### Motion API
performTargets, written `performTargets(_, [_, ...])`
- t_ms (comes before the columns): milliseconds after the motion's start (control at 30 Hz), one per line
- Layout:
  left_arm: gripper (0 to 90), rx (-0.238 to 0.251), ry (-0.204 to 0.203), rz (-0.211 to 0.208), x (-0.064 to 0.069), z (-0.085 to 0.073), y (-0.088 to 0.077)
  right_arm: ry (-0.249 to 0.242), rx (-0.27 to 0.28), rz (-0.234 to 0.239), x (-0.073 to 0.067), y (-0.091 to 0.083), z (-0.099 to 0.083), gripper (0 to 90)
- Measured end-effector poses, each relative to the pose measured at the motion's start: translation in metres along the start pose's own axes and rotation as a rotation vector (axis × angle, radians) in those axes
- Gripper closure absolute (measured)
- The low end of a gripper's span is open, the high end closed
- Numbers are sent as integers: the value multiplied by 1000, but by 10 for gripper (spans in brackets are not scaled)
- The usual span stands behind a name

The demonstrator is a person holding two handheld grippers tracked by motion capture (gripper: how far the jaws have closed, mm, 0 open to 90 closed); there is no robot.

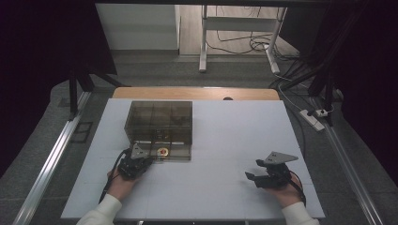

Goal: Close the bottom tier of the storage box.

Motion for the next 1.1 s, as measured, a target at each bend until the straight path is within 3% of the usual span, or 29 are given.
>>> performTargets(1100, [892,5,-18,11,-9,10,10,1,1,-3,1,0,0,301])
Point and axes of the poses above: each handheld gripper's, and its own axes: y roughly forward along the jaws, z roughly out of its top, x roughly to its right, the point moved 6 cm from there along y, roughly forward along the jaws, and after that the axes turned 1 degree about -y, right-handed, at the moved point
